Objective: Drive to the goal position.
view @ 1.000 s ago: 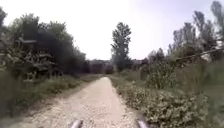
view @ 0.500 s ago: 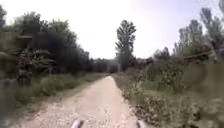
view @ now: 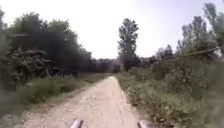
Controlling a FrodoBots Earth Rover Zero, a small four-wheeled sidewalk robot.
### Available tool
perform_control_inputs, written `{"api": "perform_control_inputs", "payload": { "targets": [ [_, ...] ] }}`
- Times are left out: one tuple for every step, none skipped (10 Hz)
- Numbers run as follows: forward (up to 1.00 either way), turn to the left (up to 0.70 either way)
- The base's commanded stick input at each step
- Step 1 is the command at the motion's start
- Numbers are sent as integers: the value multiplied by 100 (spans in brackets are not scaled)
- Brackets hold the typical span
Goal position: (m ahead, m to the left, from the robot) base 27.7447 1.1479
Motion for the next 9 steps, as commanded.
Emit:
{"api": "perform_control_inputs", "payload": {
  "targets": [
    [85, 0],
    [85, 0],
    [85, 0],
    [85, 0],
    [85, 0],
    [85, 0],
    [85, 0],
    [85, 0],
    [85, 0]
  ]
}}
